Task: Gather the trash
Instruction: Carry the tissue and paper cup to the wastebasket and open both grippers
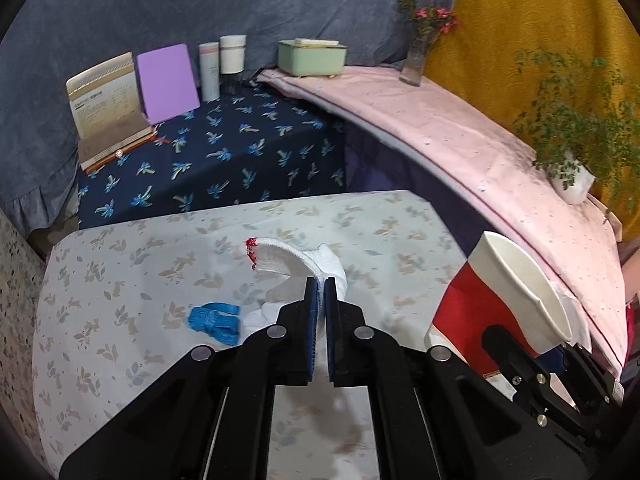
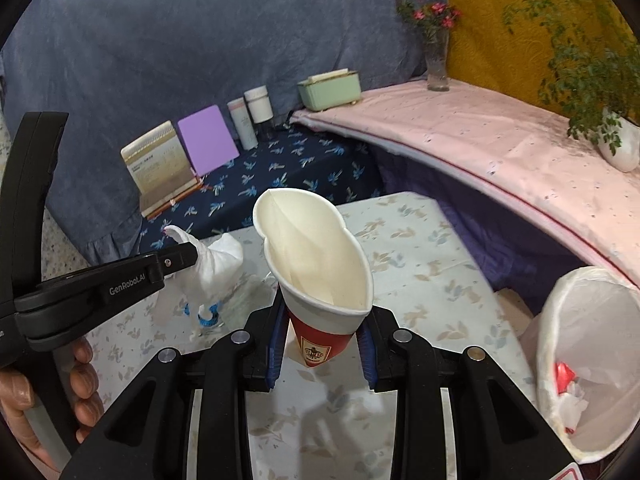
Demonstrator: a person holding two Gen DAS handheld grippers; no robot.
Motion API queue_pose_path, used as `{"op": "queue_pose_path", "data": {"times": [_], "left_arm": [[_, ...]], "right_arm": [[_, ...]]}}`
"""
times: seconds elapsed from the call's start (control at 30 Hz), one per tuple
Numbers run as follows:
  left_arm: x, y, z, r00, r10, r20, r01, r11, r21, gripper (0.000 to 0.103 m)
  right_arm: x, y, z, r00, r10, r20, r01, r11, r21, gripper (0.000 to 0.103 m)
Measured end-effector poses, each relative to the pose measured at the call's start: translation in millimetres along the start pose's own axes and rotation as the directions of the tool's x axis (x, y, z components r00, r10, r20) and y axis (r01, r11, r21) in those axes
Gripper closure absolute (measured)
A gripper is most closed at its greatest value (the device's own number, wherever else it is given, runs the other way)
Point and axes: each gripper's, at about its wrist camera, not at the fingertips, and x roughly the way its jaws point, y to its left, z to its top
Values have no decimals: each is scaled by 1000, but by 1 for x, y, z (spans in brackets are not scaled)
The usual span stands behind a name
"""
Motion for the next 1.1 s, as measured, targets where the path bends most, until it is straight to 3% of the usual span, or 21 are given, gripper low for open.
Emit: {"op": "queue_pose_path", "data": {"times": [0.57, 1.1], "left_arm": [[-49, -163, -25, 989, -145, 25, 137, 972, 192, 99], [-51, -282, -59, 973, -228, -33, 226, 913, 339, 99]], "right_arm": [[-112, -112, -7, 980, -148, 136, 126, 980, 153, 74], [-166, -207, -38, 948, -280, 148, 226, 925, 304, 74]]}}
